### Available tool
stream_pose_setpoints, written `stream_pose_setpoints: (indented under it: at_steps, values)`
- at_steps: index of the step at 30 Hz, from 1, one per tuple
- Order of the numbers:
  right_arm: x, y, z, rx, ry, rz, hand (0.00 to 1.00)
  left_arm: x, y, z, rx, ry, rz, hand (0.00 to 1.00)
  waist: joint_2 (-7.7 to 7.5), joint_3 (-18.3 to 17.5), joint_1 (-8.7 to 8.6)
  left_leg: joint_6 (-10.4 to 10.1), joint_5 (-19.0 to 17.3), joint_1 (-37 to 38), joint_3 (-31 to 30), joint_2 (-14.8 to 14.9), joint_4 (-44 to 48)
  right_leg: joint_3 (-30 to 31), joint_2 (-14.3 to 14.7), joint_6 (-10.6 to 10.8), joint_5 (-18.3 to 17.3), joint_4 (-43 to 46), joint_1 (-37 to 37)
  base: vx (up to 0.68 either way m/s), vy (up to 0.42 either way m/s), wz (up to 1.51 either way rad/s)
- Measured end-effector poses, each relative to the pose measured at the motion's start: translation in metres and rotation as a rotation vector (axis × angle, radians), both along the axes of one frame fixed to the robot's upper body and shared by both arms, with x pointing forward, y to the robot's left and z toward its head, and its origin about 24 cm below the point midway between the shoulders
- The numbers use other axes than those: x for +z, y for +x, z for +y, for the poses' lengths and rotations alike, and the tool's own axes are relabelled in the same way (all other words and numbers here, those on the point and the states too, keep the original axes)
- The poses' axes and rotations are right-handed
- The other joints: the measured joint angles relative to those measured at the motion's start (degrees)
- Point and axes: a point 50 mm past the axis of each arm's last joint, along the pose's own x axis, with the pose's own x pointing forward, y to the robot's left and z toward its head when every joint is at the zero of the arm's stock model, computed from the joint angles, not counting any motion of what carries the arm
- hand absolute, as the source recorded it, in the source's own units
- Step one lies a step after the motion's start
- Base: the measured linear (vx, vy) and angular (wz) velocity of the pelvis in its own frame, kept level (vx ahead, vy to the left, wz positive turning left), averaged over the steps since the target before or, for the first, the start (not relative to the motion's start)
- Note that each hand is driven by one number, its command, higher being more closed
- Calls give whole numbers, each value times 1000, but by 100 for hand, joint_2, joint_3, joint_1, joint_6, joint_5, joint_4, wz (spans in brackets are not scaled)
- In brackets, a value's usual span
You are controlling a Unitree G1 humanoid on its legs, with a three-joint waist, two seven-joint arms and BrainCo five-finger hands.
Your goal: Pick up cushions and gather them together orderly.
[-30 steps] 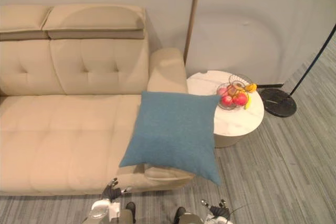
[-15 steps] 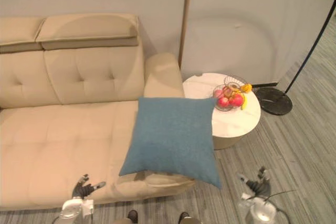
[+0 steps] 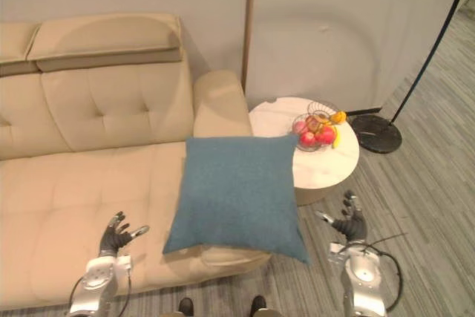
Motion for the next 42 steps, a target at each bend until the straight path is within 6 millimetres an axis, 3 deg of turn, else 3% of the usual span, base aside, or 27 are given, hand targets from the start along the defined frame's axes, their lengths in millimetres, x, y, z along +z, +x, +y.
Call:
stream_pose_setpoints:
  at_steps: [6,11,18,20,26,27,38,42]
  values:
    - [-22,7,25,33,78,76,0,-5,12,-23,-61,-42,14,0,10,154,24,10,179,-228,-17,-14,-109,-23,-2,-7,118,-37,-235,-51,4,2]
    - [-19,31,40,70,98,66,0,8,43,-37,-129,-31,-34,0,-43,663,41,27,349,-825,-74,-23,15,-100,-62,-31,160,288,-883,-106,-6,8]
    - [16,80,48,96,82,-49,0,56,105,-59,-227,23,-187,0,-153,1257,62,84,486,-1731,-177,-107,334,-87,-227,-39,155,885,-1871,-108,0,6]
    - [23,86,47,91,79,-73,0,66,115,-62,-251,38,-216,0,-158,1331,62,93,535,-1833,-181,-126,328,-75,-254,-46,161,956,-1995,-75,11,3]
    - [61,118,60,110,79,-193,0,121,155,-80,-322,102,-375,0,-163,1652,39,98,775,-2127,-97,-91,85,44,-238,-105,365,912,-2464,-55,-5,-9]
    - [64,120,60,106,87,-202,100,127,158,-83,-331,106,-392,100,-161,1658,39,99,798,-2170,-72,-81,68,52,-230,-117,390,898,-2511,-25,-9,-10]
    - [83,128,67,111,163,-303,100,159,169,-95,-299,99,-514,100,-160,1658,49,75,886,-2204,-9,-32,14,123,-121,-186,530,765,-2550,-3,-9,-3]
    - [87,122,69,122,176,-339,100,171,166,-106,-320,80,-574,100,-159,1658,75,64,890,-1897,-9,3,-90,122,-69,-180,598,540,-2195,12,-7,-2]
